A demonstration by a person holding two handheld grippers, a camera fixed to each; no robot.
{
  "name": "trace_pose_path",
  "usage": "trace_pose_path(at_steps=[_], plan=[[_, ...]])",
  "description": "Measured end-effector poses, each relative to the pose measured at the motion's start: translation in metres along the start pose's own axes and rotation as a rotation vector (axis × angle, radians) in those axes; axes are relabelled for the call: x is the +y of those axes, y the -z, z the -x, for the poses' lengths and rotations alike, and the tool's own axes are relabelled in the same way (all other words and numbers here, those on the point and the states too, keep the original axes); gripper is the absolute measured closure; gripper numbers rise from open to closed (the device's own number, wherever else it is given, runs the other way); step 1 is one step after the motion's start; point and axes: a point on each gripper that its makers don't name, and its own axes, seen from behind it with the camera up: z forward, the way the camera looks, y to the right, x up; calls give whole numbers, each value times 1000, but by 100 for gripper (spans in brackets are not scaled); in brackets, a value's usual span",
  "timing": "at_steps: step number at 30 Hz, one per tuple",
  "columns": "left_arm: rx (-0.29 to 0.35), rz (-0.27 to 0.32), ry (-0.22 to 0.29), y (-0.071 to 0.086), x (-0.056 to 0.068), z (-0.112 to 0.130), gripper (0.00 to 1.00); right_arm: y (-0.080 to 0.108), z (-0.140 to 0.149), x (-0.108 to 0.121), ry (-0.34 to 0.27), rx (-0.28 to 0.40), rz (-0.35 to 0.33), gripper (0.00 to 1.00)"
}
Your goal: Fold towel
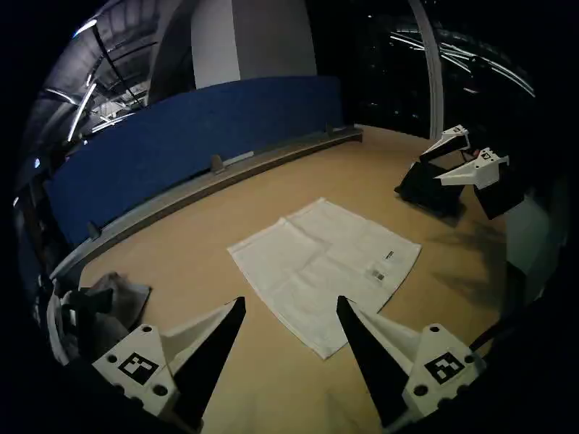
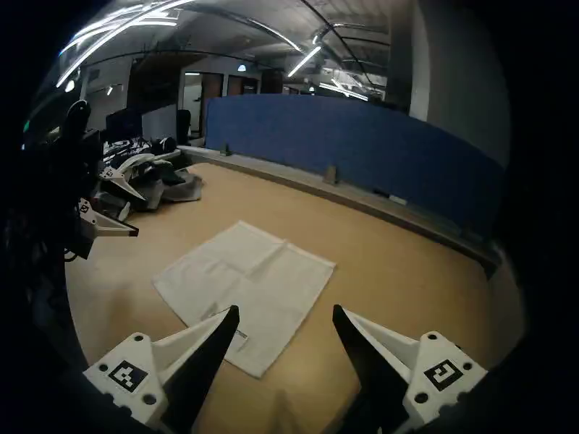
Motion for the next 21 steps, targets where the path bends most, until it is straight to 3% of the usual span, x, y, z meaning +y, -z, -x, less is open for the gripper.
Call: trace_pose_path(at_steps=[13,21], plan=[[-90,57,-24,-38,19,56,6,-35,58,-17,-4,-75,-29,0],[-135,89,-39,-52,29,77,6,-48,88,-27,5,-129,-55,0]])
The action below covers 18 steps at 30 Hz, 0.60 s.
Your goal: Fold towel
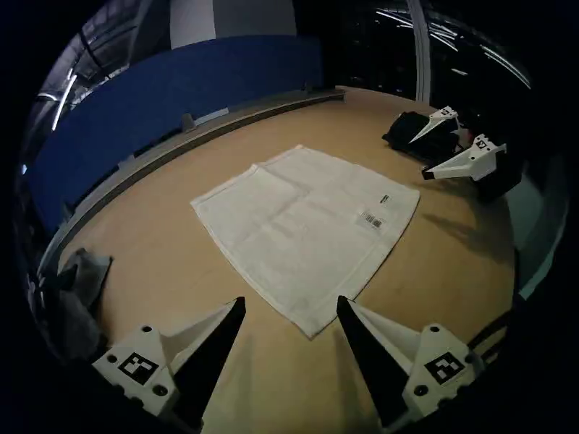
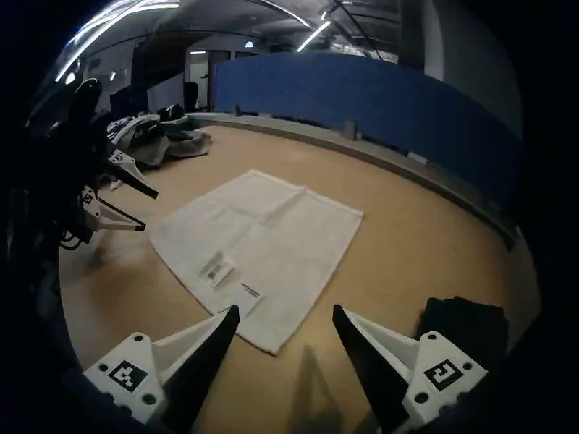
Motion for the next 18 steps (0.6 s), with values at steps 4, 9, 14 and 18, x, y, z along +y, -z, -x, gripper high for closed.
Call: trace_pose_path(at_steps=[4,9,14,18], plan=[[-24,22,2,-4,4,8,6,-5,11,-3,11,-23,-9,0],[-54,50,-2,-6,11,19,6,-11,21,-5,16,-44,-17,0],[-76,64,-11,-6,14,25,6,-14,27,-5,21,-60,-21,0],[-91,76,-11,-8,17,29,7,-16,31,-6,28,-71,-24,1]])
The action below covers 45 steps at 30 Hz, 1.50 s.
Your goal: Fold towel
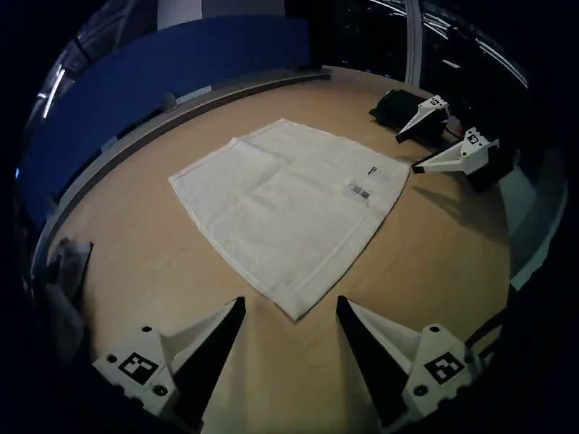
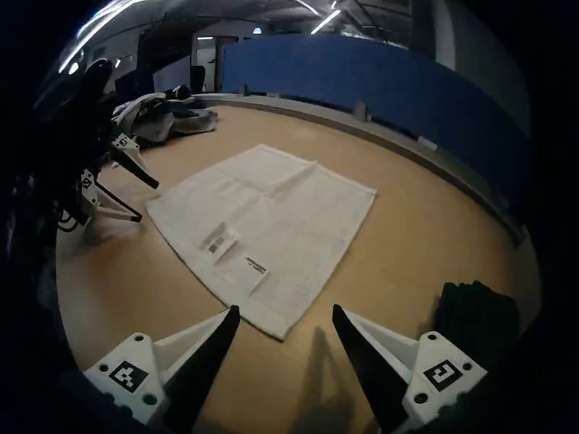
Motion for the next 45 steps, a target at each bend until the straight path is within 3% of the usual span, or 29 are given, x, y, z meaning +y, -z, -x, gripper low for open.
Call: trace_pose_path(at_steps=[4,12,18,24,28,33,45], plan=[[-9,4,0,-2,1,2,7,-1,5,-2,3,-17,-5,2],[-27,11,11,-3,5,4,13,-2,19,-7,0,-75,-32,19],[-36,21,28,-3,8,4,23,-2,24,-6,-15,-108,-30,36],[-45,31,11,-5,12,2,37,-1,25,-8,-23,-122,-45,50],[-50,31,4,-5,15,1,46,-2,25,-7,-25,-126,-45,50],[-55,31,11,-5,15,1,46,-1,25,-7,-27,-135,-51,51],[-77,35,11,-6,16,1,49,0,25,-10,-31,-155,-65,67]])
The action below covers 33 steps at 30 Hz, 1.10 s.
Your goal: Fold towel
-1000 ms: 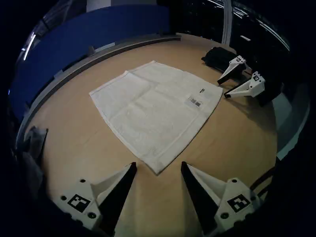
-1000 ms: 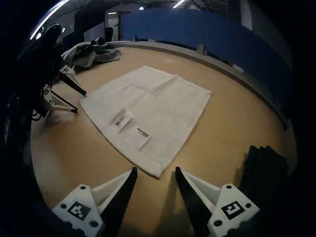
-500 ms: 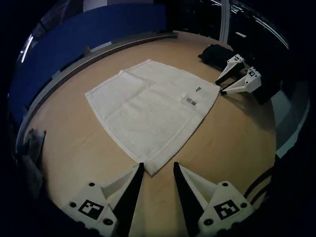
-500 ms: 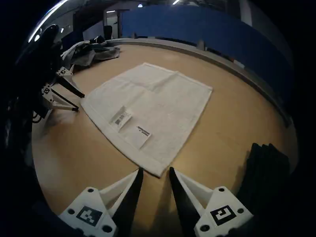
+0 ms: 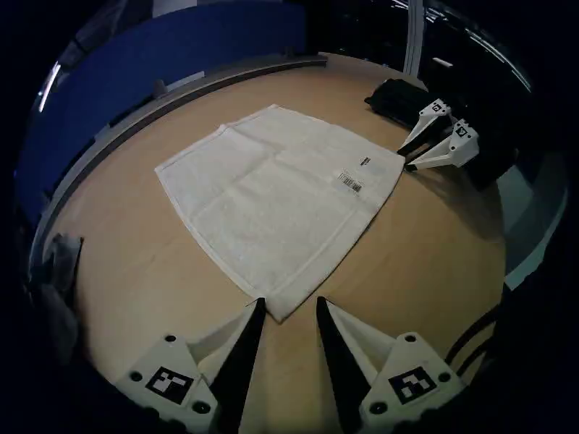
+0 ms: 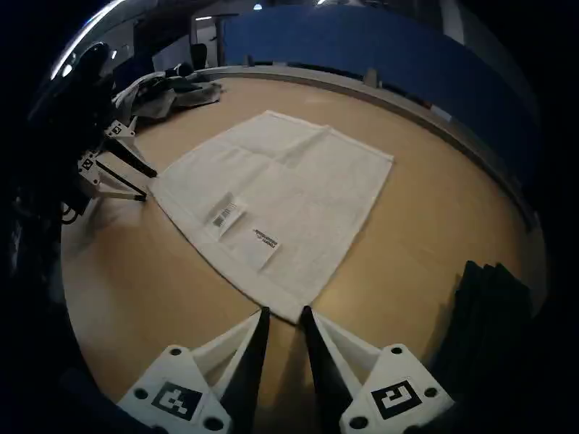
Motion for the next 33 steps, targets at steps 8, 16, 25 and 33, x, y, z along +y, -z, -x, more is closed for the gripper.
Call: trace_pose_path(at_steps=[8,16,25,33], plan=[[-11,-2,-2,-1,-3,1,62,1,2,5,-4,-13,0,80],[-18,-9,-4,-1,-6,1,77,2,2,5,-4,-15,0,88],[-28,-7,-29,0,-7,1,88,3,1,7,-16,-14,5,91],[-30,-2,-23,1,-7,2,89,3,-1,7,-26,-14,8,92]])
